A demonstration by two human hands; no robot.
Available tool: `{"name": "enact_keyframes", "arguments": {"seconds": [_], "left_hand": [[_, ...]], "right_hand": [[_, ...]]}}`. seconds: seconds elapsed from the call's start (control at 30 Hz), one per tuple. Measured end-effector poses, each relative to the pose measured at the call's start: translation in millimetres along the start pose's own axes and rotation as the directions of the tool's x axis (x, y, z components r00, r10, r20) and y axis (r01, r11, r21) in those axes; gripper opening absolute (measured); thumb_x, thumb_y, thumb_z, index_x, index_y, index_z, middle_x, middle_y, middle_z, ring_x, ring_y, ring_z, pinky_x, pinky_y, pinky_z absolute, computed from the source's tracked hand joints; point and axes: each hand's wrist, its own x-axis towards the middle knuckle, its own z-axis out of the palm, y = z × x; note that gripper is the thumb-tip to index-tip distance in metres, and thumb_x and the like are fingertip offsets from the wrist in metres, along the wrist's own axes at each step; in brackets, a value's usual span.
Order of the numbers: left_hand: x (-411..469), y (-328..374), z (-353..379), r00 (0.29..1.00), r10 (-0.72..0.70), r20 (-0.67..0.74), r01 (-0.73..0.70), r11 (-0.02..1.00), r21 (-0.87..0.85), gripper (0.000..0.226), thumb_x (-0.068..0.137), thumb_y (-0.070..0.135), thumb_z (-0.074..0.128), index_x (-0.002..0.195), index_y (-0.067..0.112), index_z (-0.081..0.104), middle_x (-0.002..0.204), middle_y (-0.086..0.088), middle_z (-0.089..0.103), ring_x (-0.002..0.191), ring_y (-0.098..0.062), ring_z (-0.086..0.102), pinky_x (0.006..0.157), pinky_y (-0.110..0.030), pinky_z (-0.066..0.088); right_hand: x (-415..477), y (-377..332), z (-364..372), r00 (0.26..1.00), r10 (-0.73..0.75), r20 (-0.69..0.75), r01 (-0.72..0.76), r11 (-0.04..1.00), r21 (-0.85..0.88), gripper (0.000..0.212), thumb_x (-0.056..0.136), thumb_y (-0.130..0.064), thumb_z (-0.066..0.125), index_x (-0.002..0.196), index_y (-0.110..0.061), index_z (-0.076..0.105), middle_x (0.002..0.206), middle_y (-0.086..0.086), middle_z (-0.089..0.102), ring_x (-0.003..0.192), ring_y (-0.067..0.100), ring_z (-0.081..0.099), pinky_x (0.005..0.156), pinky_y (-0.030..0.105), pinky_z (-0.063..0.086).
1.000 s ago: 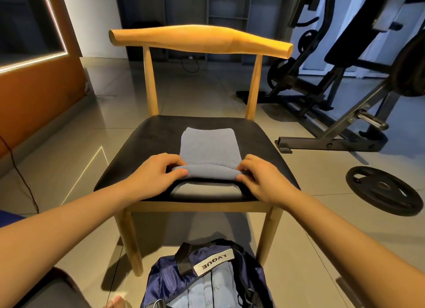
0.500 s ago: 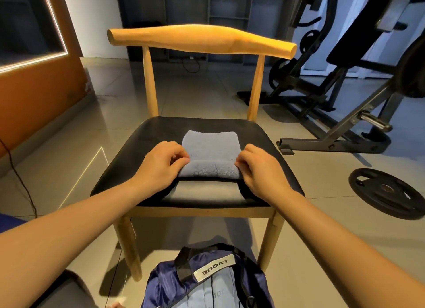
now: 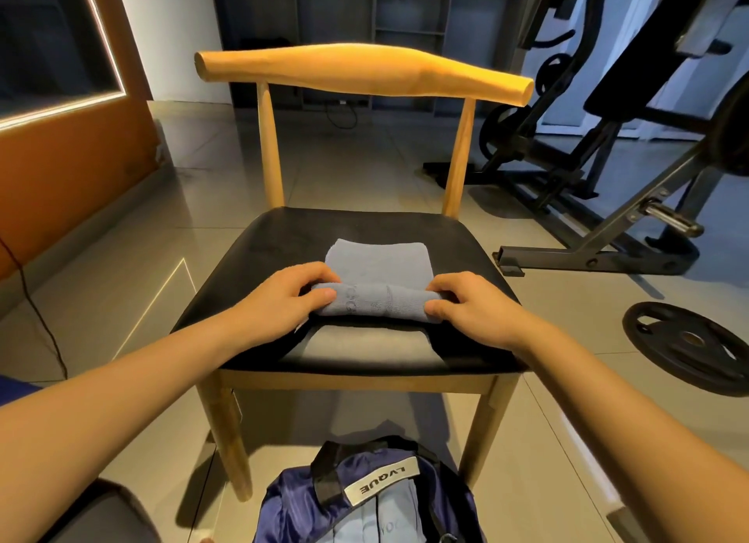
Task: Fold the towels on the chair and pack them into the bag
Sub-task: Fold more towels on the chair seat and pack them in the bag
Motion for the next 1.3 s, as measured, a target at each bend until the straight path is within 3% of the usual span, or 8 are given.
{"name": "enact_keyframes", "arguments": {"seconds": [0.17,0.33,0.57,0.7,0.83,0.97,1.1,1.3], "left_hand": [[12.9,-3.3,9.5,0.995,-0.064,-0.077,0.063,0.998,-0.018,0.011,0.105,0.029,0.053,0.101,0.026,0.064,0.099,0.007,0.063,0.091,-0.011,0.059,0.078,-0.022,0.043],[18.9,-5.8,13.9,0.955,0.097,-0.282,-0.075,0.993,0.086,0.010,0.098,0.019,0.065,0.092,0.026,0.067,0.095,0.009,0.062,0.090,-0.007,0.057,0.077,-0.018,0.042],[7.7,-17.4,9.1,0.965,0.243,-0.098,-0.209,0.939,0.272,0.031,0.090,0.044,0.073,0.117,0.032,0.068,0.105,0.020,0.063,0.097,-0.006,0.055,0.086,-0.030,0.047],[7.7,-9.3,4.8,0.986,0.130,-0.100,-0.116,0.984,0.138,0.023,0.093,0.034,0.072,0.116,0.035,0.068,0.106,0.017,0.065,0.101,-0.007,0.056,0.089,-0.030,0.048],[7.4,-4.3,-1.5,0.999,0.035,0.017,-0.033,0.996,-0.083,0.018,0.101,0.029,0.061,0.116,0.032,0.071,0.110,0.013,0.069,0.103,-0.004,0.061,0.092,-0.028,0.049],[13.4,-1.5,9.0,0.990,0.049,-0.131,-0.051,0.999,-0.012,0.011,0.100,0.030,0.061,0.110,0.032,0.067,0.106,0.012,0.063,0.097,-0.006,0.059,0.086,-0.027,0.049],[18.0,-1.3,13.6,0.940,0.178,-0.291,-0.144,0.981,0.133,0.010,0.099,0.026,0.063,0.105,0.027,0.072,0.101,0.014,0.062,0.097,-0.006,0.058,0.085,-0.028,0.048],[5.8,-8.4,13.8,0.962,0.264,-0.070,-0.235,0.931,0.281,0.046,0.087,0.043,0.070,0.129,0.027,0.066,0.112,0.015,0.065,0.101,-0.009,0.056,0.091,-0.029,0.047]], "right_hand": [[11.7,0.2,9.9,0.989,0.075,-0.126,-0.074,0.997,0.012,0.022,0.099,-0.032,0.057,0.099,-0.011,0.063,0.094,0.013,0.062,0.078,0.019,0.058,0.069,0.035,0.049],[12.4,1.3,24.5,0.904,-0.201,-0.379,0.103,0.959,-0.263,0.009,0.100,-0.030,0.060,0.107,-0.024,0.063,0.105,-0.006,0.054,0.091,0.015,0.055,0.076,0.032,0.050],[1.0,11.3,20.2,0.931,-0.266,-0.248,0.157,0.909,-0.386,0.038,0.093,-0.043,0.068,0.125,-0.024,0.061,0.115,-0.006,0.061,0.102,0.016,0.055,0.090,0.036,0.047],[0.1,4.6,10.4,0.963,-0.187,-0.193,0.139,0.962,-0.237,0.024,0.096,-0.036,0.066,0.117,-0.025,0.064,0.105,-0.009,0.062,0.094,0.012,0.056,0.082,0.030,0.047],[-2.6,2.3,0.0,0.999,-0.013,-0.030,0.013,1.000,-0.003,0.017,0.098,-0.036,0.061,0.095,-0.021,0.069,0.089,0.006,0.066,0.083,0.025,0.061,0.077,0.046,0.051],[-5.1,-3.1,9.4,0.980,-0.023,-0.198,0.006,0.996,-0.084,0.019,0.099,-0.037,0.061,0.114,-0.025,0.059,0.102,-0.007,0.059,0.086,0.012,0.058,0.073,0.030,0.050],[-7.5,-3.4,19.9,0.890,-0.301,-0.342,0.147,0.900,-0.410,0.018,0.101,-0.033,0.057,0.114,-0.024,0.065,0.109,-0.006,0.057,0.094,0.018,0.056,0.079,0.032,0.048],[-14.2,7.3,13.6,0.931,-0.273,-0.243,0.168,0.910,-0.379,0.040,0.092,-0.045,0.070,0.127,-0.029,0.060,0.118,-0.009,0.061,0.101,0.012,0.052,0.090,0.032,0.045]]}}
